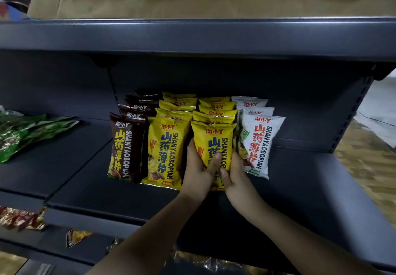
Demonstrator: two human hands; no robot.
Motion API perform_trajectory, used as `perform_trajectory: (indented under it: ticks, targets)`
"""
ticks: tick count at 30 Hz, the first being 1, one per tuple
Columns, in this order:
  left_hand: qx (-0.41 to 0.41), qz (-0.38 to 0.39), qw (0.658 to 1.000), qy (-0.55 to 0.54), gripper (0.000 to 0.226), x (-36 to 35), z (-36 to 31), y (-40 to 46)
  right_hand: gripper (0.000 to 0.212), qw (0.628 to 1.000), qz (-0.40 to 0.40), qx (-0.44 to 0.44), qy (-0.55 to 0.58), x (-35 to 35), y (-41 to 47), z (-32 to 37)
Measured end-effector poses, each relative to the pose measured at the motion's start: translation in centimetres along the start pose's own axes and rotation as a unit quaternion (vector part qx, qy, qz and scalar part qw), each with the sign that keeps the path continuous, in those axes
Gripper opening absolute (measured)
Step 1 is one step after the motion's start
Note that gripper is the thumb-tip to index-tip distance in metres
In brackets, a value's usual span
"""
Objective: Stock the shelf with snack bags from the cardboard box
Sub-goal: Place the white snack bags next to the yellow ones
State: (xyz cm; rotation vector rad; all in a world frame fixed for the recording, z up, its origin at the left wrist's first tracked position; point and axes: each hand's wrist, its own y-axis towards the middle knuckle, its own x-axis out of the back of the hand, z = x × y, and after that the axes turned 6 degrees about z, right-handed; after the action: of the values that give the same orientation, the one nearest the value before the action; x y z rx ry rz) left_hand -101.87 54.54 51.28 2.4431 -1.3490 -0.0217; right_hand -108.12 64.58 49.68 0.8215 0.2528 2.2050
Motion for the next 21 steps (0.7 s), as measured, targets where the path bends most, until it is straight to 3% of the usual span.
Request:
perform_trajectory:
  ticks: [7, 11, 13, 16, 19, 21]
  targets:
    - [-0.004, -0.028, 0.998, 0.051, 0.083, 0.0, 0.8, -0.7, 0.042, 0.996, 0.023, -0.022, -0.086, 1.2, -0.7, 0.0]
    - [0.014, -0.027, 0.998, 0.063, 0.089, 0.0, 1.0, -0.8, 0.038, 0.963, -0.19, -0.05, -0.182, 3.3, -1.0, -0.2]
    - [0.009, -0.03, 0.997, 0.068, 0.083, 0.0, 1.1, -0.7, 0.047, 0.944, -0.256, -0.089, -0.189, 4.5, -0.3, -0.5]
    - [-0.002, -0.032, 0.997, 0.076, 0.08, 0.0, 1.2, -0.5, 0.069, 0.954, -0.216, -0.195, -0.068, 5.7, 1.6, -2.1]
    - [-0.008, -0.021, 0.997, 0.072, 0.077, 0.1, 1.4, -0.3, 0.05, 0.963, -0.15, -0.22, 0.031, 6.3, 2.8, -3.2]
    - [-0.014, -0.02, 0.997, 0.072, 0.079, 0.1, 1.3, -0.2, 0.047, 0.966, -0.111, -0.223, 0.071, 6.4, 3.6, -3.4]
